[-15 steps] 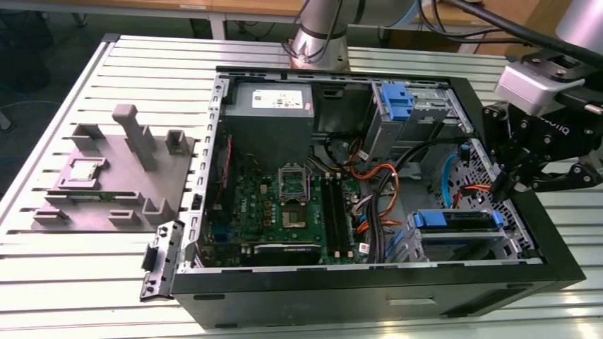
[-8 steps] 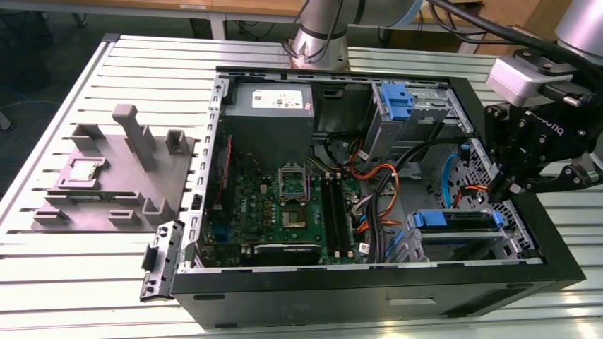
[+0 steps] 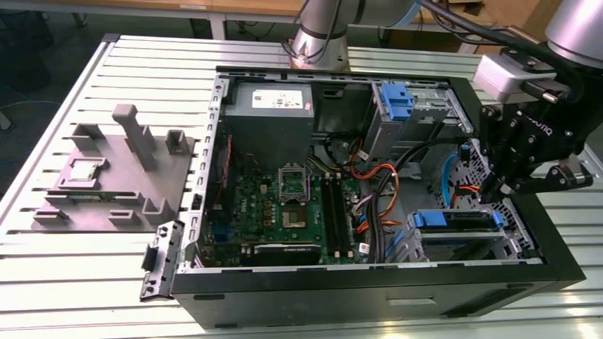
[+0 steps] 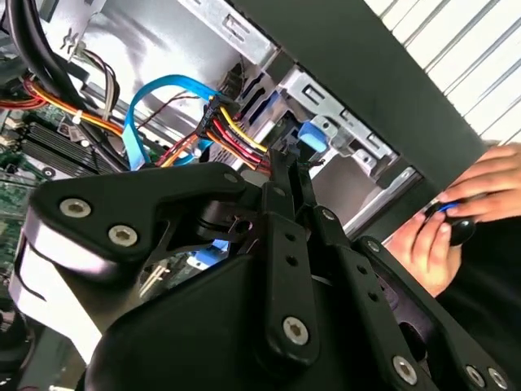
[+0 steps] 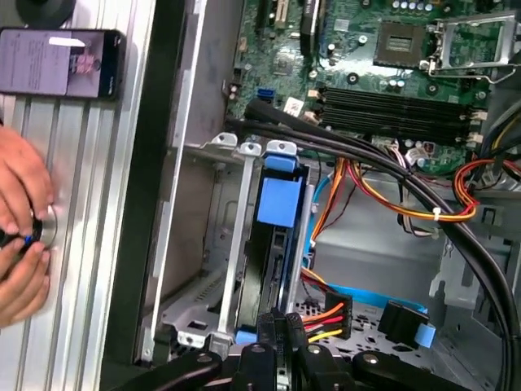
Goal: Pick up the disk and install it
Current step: 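Insert the first disk wire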
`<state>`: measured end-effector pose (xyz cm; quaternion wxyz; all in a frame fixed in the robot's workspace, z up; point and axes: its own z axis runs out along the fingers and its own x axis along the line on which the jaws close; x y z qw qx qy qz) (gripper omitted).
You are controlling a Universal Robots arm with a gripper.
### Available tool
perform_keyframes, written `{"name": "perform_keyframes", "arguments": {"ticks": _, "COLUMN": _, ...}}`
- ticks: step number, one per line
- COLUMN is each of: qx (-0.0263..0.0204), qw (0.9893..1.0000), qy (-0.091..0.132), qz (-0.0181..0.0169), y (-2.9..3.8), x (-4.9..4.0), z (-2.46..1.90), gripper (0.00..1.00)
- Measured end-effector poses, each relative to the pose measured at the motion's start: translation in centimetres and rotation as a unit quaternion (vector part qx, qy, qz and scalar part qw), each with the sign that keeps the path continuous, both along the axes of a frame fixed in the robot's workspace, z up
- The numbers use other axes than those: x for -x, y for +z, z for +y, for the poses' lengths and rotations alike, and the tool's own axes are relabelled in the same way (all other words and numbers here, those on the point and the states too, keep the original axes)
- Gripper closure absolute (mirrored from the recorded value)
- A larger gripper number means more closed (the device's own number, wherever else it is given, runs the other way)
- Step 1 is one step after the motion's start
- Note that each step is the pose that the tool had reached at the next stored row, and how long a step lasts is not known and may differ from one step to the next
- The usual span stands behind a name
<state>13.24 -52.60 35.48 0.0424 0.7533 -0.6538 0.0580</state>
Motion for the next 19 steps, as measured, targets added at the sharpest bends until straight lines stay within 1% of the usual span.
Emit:
{"name": "perform_keyframes", "arguments": {"ticks": 3, "qx": 0.0001, "qw": 0.9996, "qy": -0.027, "qz": 0.0000, "y": -0.14, "x": 0.01, "z": 0.00, "gripper": 0.83}}
{"name": "perform_keyframes", "arguments": {"ticks": 4, "qx": 0.0002, "qw": 0.9994, "qy": -0.034, "qz": 0.0000, "y": -0.18, "x": 0.01, "z": 0.00, "gripper": 0.83}}
{"name": "perform_keyframes", "arguments": {"ticks": 5, "qx": 0.0001, "qw": 0.9993, "qy": -0.037, "qz": 0.0000, "y": -0.19, "x": 0.02, "z": -0.02, "gripper": 0.83}}
{"name": "perform_keyframes", "arguments": {"ticks": 6, "qx": -0.0011, "qw": 0.9993, "qy": -0.037, "qz": 0.0000, "y": -0.20, "x": 0.02, "z": -0.09, "gripper": 0.83}}
{"name": "perform_keyframes", "arguments": {"ticks": 7, "qx": -0.0037, "qw": 0.9993, "qy": -0.038, "qz": 0.0001, "y": -0.22, "x": 0.02, "z": -0.17, "gripper": 0.83}}
{"name": "perform_keyframes", "arguments": {"ticks": 8, "qx": -0.0067, "qw": 0.9993, "qy": -0.038, "qz": 0.0002, "y": -0.23, "x": 0.04, "z": -0.30, "gripper": 0.83}}
{"name": "perform_keyframes", "arguments": {"ticks": 10, "qx": -0.0169, "qw": 0.9992, "qy": -0.038, "qz": 0.0006, "y": -0.23, "x": 0.06, "z": -0.64, "gripper": 0.83}}
{"name": "perform_keyframes", "arguments": {"ticks": 12, "qx": -0.0293, "qw": 0.9989, "qy": -0.038, "qz": 0.0011, "y": -0.24, "x": 0.10, "z": -0.96, "gripper": 0.83}}
{"name": "perform_keyframes", "arguments": {"ticks": 13, "qx": -0.0374, "qw": 0.9986, "qy": -0.038, "qz": 0.0013, "y": -0.25, "x": 0.13, "z": -1.15, "gripper": 0.83}}
{"name": "perform_keyframes", "arguments": {"ticks": 15, "qx": -0.0501, "qw": 0.9980, "qy": -0.038, "qz": 0.0018, "y": -0.27, "x": 0.20, "z": -1.46, "gripper": 0.83}}
{"name": "perform_keyframes", "arguments": {"ticks": 16, "qx": -0.0536, "qw": 0.9979, "qy": -0.038, "qz": 0.0019, "y": -0.28, "x": 0.22, "z": -1.67, "gripper": 0.83}}
{"name": "perform_keyframes", "arguments": {"ticks": 17, "qx": -0.0550, "qw": 0.9978, "qy": -0.037, "qz": 0.0020, "y": -0.30, "x": 0.23, "z": -1.92, "gripper": 0.83}}
{"name": "perform_keyframes", "arguments": {"ticks": 19, "qx": -0.0556, "qw": 0.9977, "qy": -0.038, "qz": 0.0020, "y": -0.38, "x": 0.25, "z": -2.42, "gripper": 0.83}}
